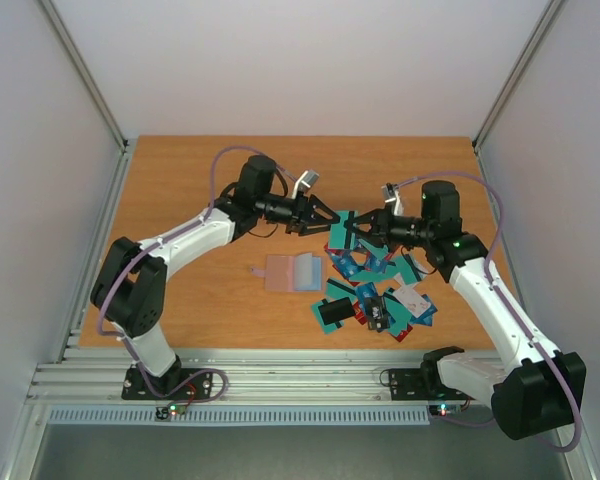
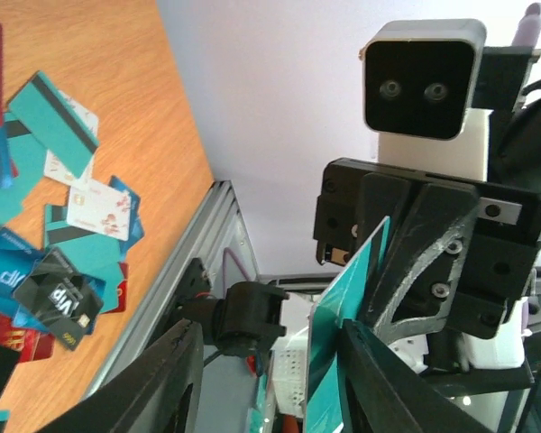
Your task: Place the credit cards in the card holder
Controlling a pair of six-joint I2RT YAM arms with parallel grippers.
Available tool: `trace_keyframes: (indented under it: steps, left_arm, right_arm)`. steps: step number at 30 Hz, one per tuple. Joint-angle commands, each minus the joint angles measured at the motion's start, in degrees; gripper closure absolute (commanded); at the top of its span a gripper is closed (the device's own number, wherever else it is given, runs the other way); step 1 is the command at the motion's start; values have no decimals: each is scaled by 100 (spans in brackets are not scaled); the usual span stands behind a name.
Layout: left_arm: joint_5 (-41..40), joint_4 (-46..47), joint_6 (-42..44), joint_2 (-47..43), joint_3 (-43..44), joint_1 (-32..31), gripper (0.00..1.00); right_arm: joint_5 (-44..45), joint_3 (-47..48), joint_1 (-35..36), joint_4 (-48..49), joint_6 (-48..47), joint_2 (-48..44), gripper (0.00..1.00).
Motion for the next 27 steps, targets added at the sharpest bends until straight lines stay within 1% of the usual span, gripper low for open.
trace_keyframes:
  steps: [1, 4, 12, 16, 20, 21, 23, 24, 26, 27]
  left_arm:
    - [151, 1517, -852, -232, -290, -1, 61]
    - [241, 1976, -1252, -215, -415, -11, 68]
    - [328, 2509, -1649, -258, -562, -59, 68]
    - [398, 2987, -1969, -233, -605, -68, 82]
    - [401, 3139, -2123, -206, -629, -74, 97]
    - [384, 3190, -2136, -210, -643, -78, 99]
    - [354, 3294, -2208, -215, -674, -78, 100]
    - [323, 3300, -2231, -215, -685, -79, 100]
    - [241, 3211, -2216, -210, -695, -74, 100]
    - [186, 3069, -2173, -224, -697, -56, 100]
  right_arm:
    - [-60, 2, -81, 578, 246, -131, 99]
    - [-73, 2, -114, 626, 260, -132, 99]
    - [-8, -22, -150, 749, 331, -148, 99]
    - [-69, -56, -159, 805, 365, -112, 99]
    - [-63, -86, -176, 842, 386, -121, 99]
    - [-70, -86, -184, 842, 386, -117, 99]
    - [-96, -66, -195, 806, 348, -90, 98]
    - [-85, -43, -203, 706, 294, -74, 94]
    - [45, 101, -210, 215, -26, -10, 76]
    - [202, 227, -206, -219, -255, 45, 65]
